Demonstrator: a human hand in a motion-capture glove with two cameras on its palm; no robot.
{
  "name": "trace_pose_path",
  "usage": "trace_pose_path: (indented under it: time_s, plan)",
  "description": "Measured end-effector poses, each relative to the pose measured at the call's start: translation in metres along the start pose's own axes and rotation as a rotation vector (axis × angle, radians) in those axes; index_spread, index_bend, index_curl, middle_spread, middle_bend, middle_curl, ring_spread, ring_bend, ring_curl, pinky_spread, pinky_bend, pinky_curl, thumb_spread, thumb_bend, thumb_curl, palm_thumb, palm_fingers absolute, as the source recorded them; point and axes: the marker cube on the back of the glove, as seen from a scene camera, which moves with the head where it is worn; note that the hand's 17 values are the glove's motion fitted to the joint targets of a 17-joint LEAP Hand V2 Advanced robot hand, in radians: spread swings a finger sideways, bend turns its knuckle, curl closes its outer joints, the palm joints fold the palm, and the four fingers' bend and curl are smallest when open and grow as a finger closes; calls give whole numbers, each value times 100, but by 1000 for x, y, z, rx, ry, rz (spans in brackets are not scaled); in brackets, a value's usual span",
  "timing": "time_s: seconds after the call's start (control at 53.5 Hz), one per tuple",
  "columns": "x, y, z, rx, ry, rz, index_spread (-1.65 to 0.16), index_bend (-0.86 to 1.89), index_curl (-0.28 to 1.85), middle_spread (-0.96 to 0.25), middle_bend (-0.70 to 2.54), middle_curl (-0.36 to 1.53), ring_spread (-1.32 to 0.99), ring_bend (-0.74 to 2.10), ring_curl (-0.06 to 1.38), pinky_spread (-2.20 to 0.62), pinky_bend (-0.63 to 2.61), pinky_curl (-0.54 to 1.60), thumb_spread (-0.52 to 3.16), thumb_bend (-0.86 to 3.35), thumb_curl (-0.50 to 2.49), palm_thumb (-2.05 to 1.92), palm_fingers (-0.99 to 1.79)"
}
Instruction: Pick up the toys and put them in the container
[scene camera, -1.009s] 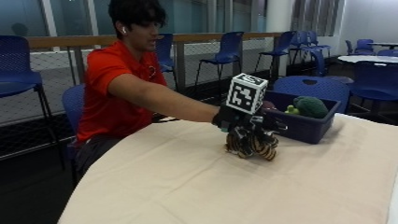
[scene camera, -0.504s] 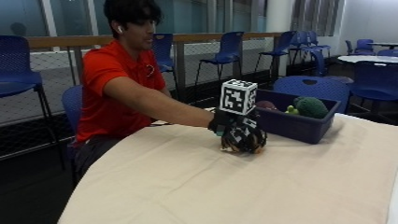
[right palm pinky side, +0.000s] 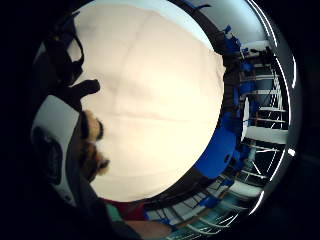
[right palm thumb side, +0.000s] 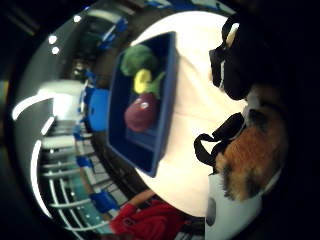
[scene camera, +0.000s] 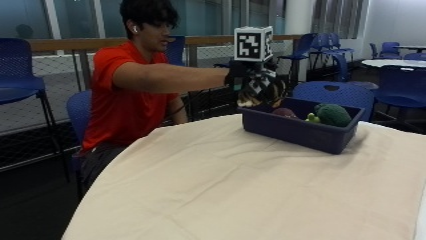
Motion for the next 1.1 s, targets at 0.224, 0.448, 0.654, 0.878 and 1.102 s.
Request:
trace_pose_path:
  time_s: [0.224, 0.448, 0.654, 0.878, 1.102]
  plan:
    - [-125, -11, -30, 34, 2, -180, -41, 33, 56, -41, 23, 33, -51, 75, 41, -46, 95, 37, 88, 18, 79, 66, 87]
    - [-204, -23, -12, 198, 46, -245, -42, 29, 63, -43, 19, 36, -51, 72, 42, -46, 92, 38, 85, 15, 85, 66, 87]
    - [-188, -22, 9, 43, 60, -265, -42, 9, 59, -17, 9, 30, -17, 26, 34, -17, 122, 47, 107, -13, 63, 15, -20]
    - [-124, -4, 17, 11, 55, -189, -39, 11, 42, -5, 10, 24, 2, 16, 25, 4, 129, 44, 104, -10, 45, -11, -25]
    - [-51, 40, 43, -31, -31, -48, -36, 12, 34, -4, 12, 22, 8, 15, 23, 10, 125, 40, 103, -10, 32, -13, -25]
